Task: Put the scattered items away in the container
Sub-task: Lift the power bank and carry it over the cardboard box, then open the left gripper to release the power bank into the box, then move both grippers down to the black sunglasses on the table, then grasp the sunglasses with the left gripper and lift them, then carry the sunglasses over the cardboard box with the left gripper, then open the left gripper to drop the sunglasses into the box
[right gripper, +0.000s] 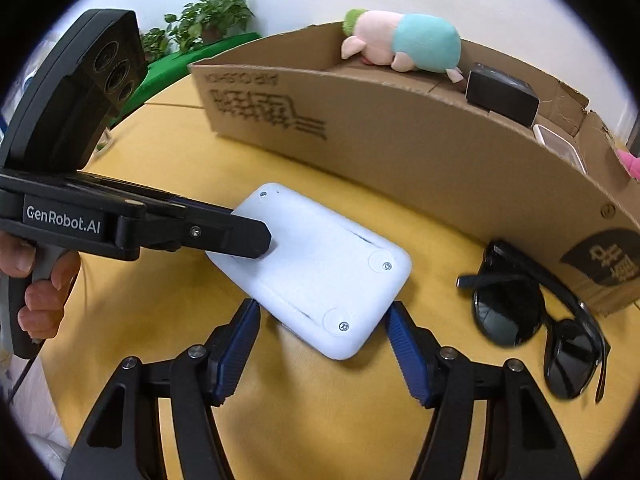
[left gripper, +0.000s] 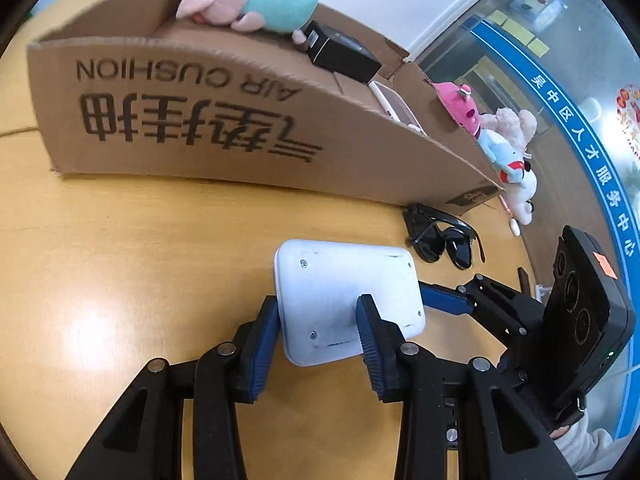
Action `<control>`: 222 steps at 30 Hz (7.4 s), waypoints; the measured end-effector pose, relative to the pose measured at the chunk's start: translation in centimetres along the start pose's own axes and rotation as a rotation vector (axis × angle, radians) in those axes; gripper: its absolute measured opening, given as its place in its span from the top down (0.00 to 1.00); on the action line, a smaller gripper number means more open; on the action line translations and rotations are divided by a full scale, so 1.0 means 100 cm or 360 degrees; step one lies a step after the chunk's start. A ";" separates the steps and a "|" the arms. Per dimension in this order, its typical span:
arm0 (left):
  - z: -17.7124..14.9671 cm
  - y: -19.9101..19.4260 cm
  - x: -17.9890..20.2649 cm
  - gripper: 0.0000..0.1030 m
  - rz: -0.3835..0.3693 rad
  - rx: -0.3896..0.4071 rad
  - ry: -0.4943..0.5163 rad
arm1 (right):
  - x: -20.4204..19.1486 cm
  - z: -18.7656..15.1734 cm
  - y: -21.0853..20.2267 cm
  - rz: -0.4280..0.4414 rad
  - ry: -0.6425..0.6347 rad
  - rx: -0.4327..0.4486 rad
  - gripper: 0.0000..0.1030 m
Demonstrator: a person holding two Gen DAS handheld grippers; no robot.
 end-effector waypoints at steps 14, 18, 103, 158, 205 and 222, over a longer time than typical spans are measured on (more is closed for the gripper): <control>0.107 -0.133 0.080 0.65 -0.0008 0.0476 0.0355 | 0.005 0.118 -0.113 -0.0231 -0.0161 0.0502 0.37; 0.151 -0.159 0.078 0.65 -0.0012 0.0550 0.0379 | 0.014 0.171 -0.120 -0.0219 -0.0185 0.0546 0.37; 0.021 -0.033 0.061 0.09 0.0178 0.0338 0.0250 | 0.122 -0.027 -0.025 0.0009 0.0201 0.0047 0.21; 0.037 -0.014 0.114 0.93 -0.0351 0.0109 0.0202 | 0.002 0.028 -0.062 0.0029 0.0246 0.0288 0.90; 0.257 0.114 0.025 0.50 -0.0148 -0.0405 -0.0140 | 0.133 0.164 0.084 0.0104 0.0803 -0.0407 0.71; 0.130 -0.130 0.030 0.01 0.0619 0.0959 0.0438 | 0.094 0.120 -0.068 -0.0528 0.0396 0.0572 0.21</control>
Point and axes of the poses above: each gripper's, at about its wrist camera, not at the fingertips, and y roughly the way its jaws point, x to its right, z to its top, the point moved 4 cm from there along y, roughly the way its jaws point, and after that the axes turned 5 degrees about -y, right-handed, at the moved point
